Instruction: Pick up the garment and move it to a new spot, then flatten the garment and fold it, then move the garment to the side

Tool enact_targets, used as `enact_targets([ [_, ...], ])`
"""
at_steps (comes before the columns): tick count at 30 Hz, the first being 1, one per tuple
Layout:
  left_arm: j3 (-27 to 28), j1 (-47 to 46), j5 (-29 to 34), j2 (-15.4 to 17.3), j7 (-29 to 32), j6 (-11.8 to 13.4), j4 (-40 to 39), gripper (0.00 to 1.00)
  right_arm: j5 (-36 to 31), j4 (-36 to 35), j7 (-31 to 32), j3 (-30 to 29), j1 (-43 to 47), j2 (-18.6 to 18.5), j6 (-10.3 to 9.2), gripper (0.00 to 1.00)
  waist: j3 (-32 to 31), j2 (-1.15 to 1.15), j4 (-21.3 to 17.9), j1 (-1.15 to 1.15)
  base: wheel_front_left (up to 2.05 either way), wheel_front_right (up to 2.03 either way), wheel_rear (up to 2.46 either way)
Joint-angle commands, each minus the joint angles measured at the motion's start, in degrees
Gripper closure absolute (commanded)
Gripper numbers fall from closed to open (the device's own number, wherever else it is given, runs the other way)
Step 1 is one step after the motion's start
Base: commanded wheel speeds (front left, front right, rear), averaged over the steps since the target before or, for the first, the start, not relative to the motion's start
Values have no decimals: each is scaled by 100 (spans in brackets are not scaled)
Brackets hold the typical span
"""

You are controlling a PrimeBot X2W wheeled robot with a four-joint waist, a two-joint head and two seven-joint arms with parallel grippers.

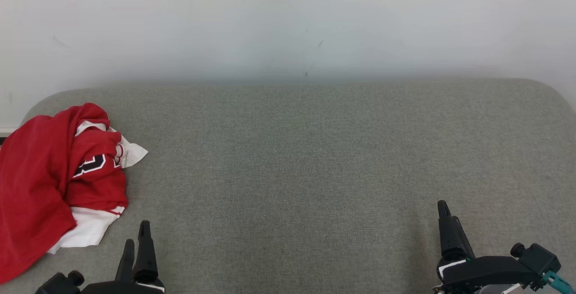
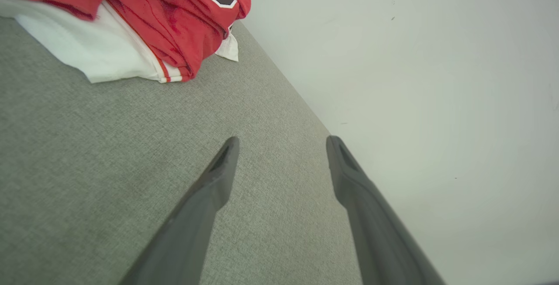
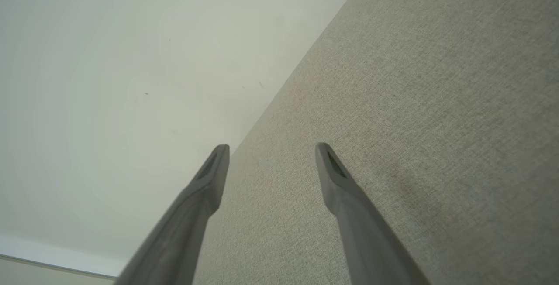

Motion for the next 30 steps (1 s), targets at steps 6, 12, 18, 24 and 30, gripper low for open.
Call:
enact_targets([
  [6, -86, -15, 658, 38, -123, 68, -73, 0, -591, -43, -128, 28, -60, -5, 31, 0, -8, 0, 3, 0, 0, 0, 0],
  [12, -204, 14, 1436, 40, -243, 198, -106, 0, -1231, 35, -249, 10, -32, -5, 33, 0, -26, 0, 13, 0, 0, 0, 0],
  [18, -307, 39, 2077, 50, -346, 249, -91, 0, -1760, 91, -349, -52, -20, -5, 35, 0, -43, 0, 11, 0, 0, 0, 0],
  [24, -440, 28, 2619, 90, -442, 283, -82, 0, -2162, 108, -446, -81, -2, -5, 36, 0, -44, 0, 19, 0, 0, 0, 0],
  [30, -530, -5, 3008, 101, -533, 306, -32, 0, -2513, 141, -535, -142, -16, -4, 38, 0, -29, 0, 35, 0, 0, 0, 0],
])
